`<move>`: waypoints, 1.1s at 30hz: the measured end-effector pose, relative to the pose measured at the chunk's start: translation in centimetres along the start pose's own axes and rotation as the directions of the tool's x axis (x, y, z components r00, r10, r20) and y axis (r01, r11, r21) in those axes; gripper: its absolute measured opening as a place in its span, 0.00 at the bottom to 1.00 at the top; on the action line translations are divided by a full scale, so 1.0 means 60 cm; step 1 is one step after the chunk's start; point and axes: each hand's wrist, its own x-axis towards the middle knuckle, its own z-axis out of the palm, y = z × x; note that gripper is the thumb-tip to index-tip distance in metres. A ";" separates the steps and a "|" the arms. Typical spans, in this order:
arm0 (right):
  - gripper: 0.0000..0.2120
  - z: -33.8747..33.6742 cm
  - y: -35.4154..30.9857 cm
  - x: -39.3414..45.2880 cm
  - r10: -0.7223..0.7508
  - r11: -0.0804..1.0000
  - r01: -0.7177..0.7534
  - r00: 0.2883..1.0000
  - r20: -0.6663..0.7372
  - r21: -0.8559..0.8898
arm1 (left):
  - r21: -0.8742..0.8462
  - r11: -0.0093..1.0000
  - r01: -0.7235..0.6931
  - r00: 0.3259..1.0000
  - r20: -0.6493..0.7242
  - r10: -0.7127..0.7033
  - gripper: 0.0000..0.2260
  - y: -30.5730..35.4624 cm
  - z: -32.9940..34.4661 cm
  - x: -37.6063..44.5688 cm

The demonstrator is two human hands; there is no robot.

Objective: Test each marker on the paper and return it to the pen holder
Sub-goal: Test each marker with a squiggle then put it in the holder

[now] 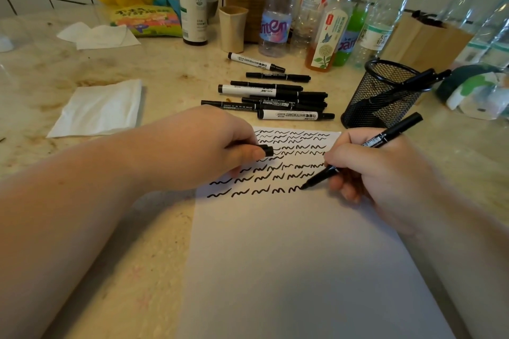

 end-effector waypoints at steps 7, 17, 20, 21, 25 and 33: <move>0.10 -0.004 0.002 0.005 -0.068 0.986 0.076 0.996 -0.059 0.146 | -0.044 0.998 -0.040 0.999 -0.006 0.040 0.06 0.003 -0.003 -0.006; 0.08 -0.003 -0.002 0.008 -0.173 0.899 0.149 0.985 0.022 0.412 | -0.094 0.993 -0.075 0.997 -0.036 0.072 0.06 0.007 -0.004 -0.008; 0.14 -0.004 0.002 0.013 -0.146 0.879 0.112 0.989 0.038 0.463 | -0.102 0.990 -0.093 0.995 -0.037 0.089 0.06 0.007 -0.004 -0.007; 0.14 -0.005 0.003 0.014 -0.145 0.878 0.107 0.988 0.045 0.467 | -0.104 0.990 -0.096 0.995 -0.043 0.092 0.06 0.006 -0.004 -0.007; 0.12 -0.005 0.006 0.013 -0.148 0.892 0.111 0.988 0.050 0.438 | -0.104 0.989 -0.102 0.994 -0.061 0.096 0.05 0.005 -0.002 -0.008; 0.03 -0.002 0.003 0.009 -0.206 0.913 0.159 0.975 0.087 0.376 | -0.098 0.989 -0.111 0.992 -0.068 0.105 0.09 0.011 -0.007 -0.008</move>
